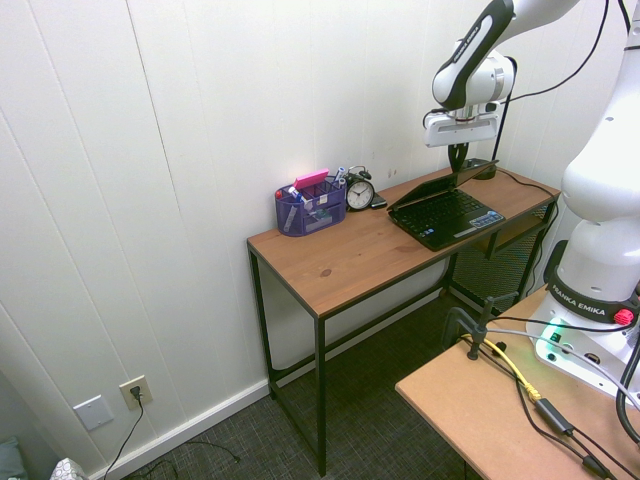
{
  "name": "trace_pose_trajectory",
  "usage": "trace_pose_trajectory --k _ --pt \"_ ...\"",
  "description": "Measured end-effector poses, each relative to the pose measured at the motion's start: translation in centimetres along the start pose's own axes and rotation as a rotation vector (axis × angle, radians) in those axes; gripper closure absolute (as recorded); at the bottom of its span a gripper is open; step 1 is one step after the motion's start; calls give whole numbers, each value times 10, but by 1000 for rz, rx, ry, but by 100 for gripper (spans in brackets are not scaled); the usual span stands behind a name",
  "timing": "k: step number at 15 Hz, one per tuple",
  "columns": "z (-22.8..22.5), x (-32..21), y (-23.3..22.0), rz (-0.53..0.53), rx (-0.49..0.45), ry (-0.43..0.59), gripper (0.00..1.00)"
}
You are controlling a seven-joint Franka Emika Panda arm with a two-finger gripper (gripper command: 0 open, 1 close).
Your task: Close the laptop lid
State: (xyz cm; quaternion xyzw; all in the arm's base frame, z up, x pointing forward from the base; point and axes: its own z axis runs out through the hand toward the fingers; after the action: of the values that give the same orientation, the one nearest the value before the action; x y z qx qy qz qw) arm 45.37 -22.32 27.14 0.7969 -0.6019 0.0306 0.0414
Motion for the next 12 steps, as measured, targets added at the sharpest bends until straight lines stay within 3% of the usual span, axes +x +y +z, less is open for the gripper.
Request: trace_pose_trajectory --k 6,12 --pt "51 -6 56 20 -20 -40 100" --pt "94 -1 76 30 -35 -73 100"
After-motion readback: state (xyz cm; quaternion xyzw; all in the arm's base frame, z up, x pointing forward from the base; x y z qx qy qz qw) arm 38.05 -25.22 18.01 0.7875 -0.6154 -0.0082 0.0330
